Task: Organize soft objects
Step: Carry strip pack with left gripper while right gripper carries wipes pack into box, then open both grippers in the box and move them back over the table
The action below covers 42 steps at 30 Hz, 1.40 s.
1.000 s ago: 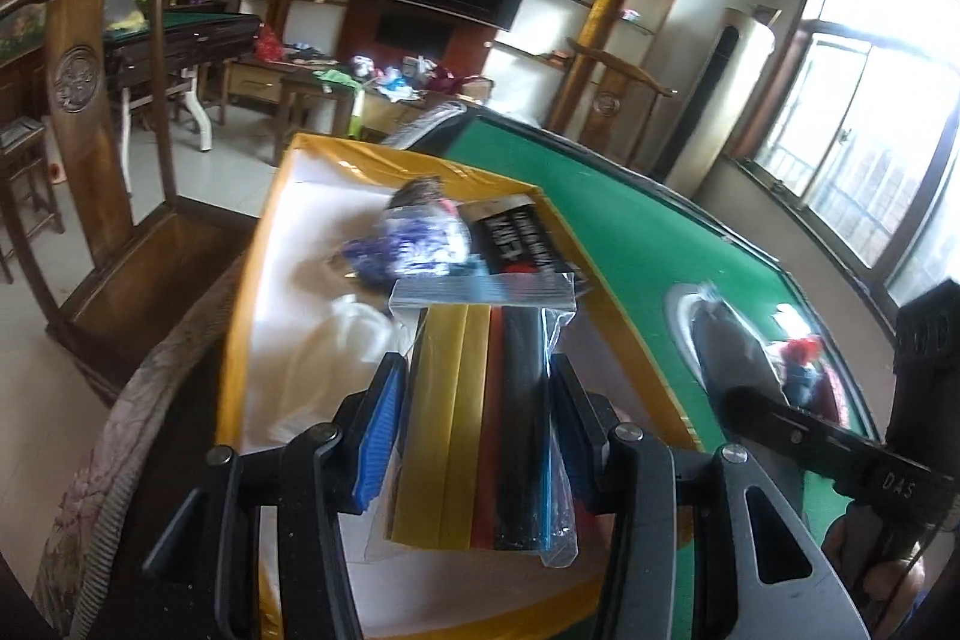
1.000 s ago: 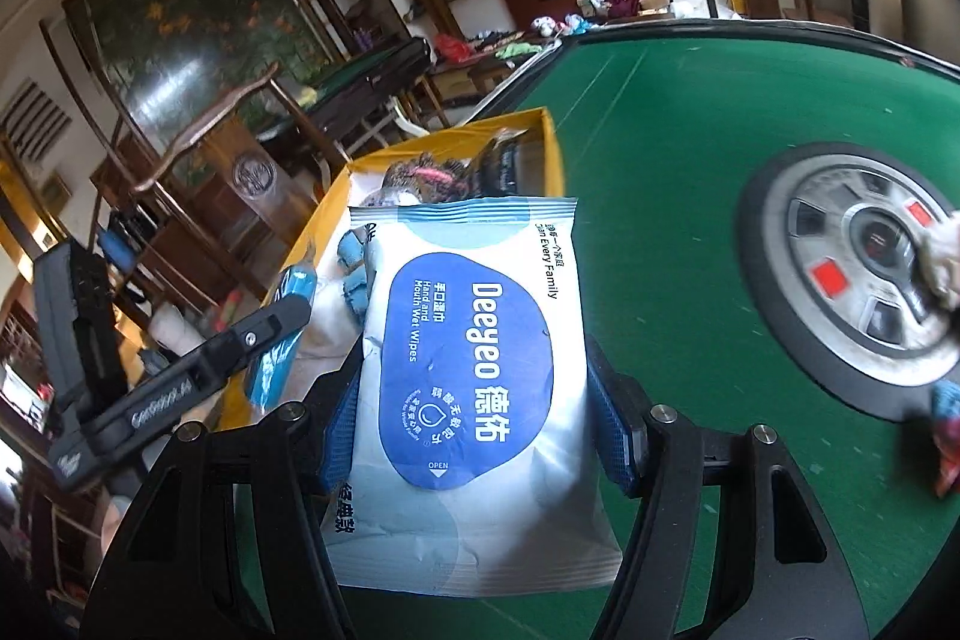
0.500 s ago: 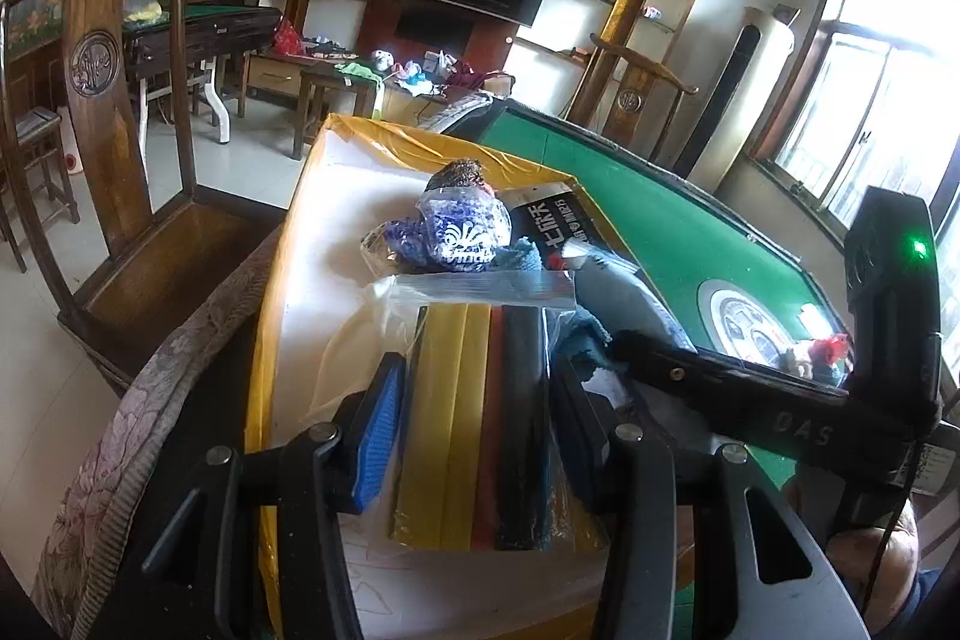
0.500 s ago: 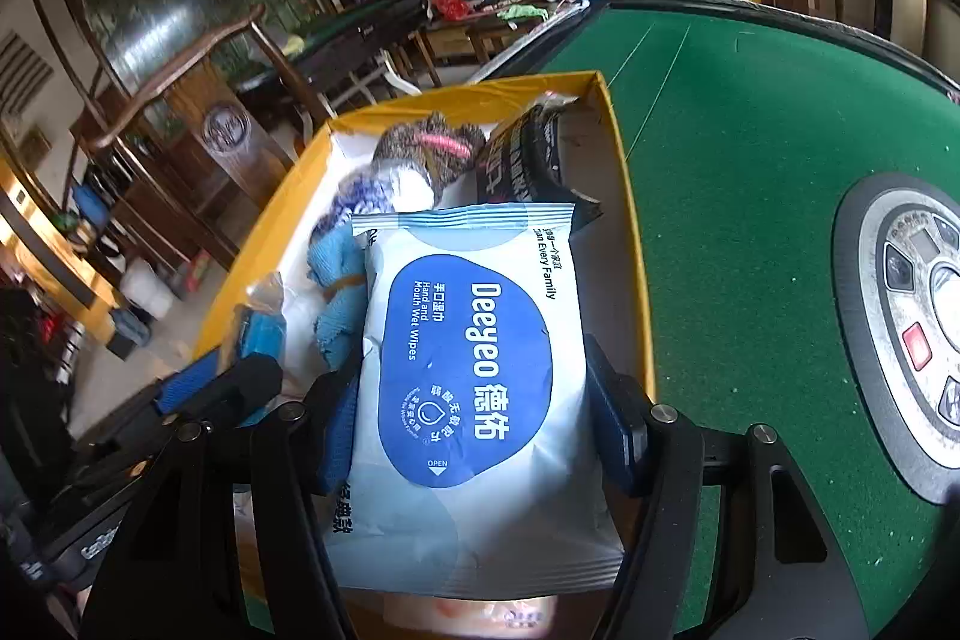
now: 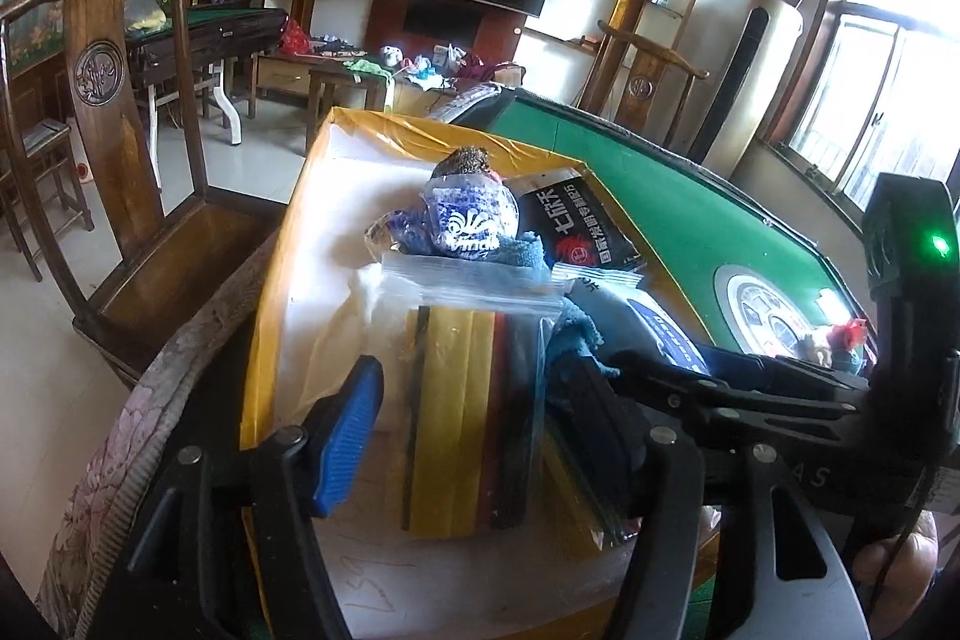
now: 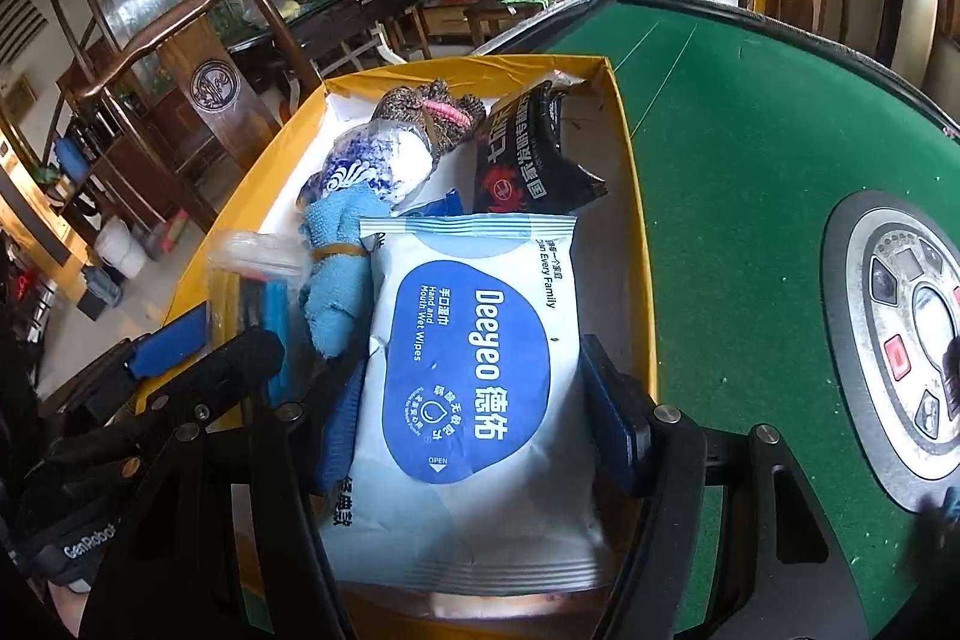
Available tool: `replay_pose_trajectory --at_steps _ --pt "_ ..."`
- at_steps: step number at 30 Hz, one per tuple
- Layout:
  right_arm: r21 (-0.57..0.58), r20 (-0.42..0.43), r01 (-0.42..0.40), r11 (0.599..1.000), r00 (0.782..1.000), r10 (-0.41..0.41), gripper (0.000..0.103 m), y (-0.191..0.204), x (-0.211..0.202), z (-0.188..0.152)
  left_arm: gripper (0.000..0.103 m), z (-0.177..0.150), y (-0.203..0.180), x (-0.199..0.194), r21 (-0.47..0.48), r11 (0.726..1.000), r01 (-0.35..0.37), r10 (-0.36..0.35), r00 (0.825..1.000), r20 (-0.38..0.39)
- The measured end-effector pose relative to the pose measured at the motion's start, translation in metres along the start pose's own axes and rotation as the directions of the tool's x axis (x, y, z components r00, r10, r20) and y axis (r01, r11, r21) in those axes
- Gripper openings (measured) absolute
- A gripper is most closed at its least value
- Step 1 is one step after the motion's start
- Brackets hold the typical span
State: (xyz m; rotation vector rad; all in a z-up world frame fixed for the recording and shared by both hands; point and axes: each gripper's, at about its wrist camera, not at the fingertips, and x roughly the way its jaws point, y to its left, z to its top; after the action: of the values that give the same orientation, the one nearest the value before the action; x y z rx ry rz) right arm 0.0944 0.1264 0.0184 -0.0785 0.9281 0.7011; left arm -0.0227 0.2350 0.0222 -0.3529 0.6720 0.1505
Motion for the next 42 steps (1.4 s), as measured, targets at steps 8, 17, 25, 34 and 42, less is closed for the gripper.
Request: replay_pose_trajectory --at_steps 8,17,25,34,42 --pt "0.015 0.020 -0.037 0.999 0.999 0.037 0.067 -0.005 -0.012 -0.005 0.066 0.000 0.001 -0.004 -0.014 1.000 0.017 -0.017 1.000 0.018" --pt "0.021 0.083 -0.113 0.993 0.990 0.110 0.067 -0.011 -0.048 -0.014 0.066 0.000 -0.005 -0.007 0.009 1.000 0.028 -0.028 0.999 0.038" --pt "0.116 0.137 -0.100 0.988 0.987 0.084 0.066 -0.071 -0.096 -0.051 0.066 0.001 -0.007 -0.019 0.013 0.998 0.065 -0.066 0.992 0.104" --pt "0.377 0.185 0.069 0.924 0.972 -0.148 0.066 -0.205 -0.162 -0.092 0.066 0.002 -0.019 -0.031 0.040 0.993 0.113 -0.118 0.980 0.161" --pt "0.508 0.092 0.035 0.861 0.991 -0.095 0.066 -0.259 -0.152 -0.115 0.069 0.002 -0.046 -0.038 0.097 0.987 0.131 -0.143 0.982 0.126"
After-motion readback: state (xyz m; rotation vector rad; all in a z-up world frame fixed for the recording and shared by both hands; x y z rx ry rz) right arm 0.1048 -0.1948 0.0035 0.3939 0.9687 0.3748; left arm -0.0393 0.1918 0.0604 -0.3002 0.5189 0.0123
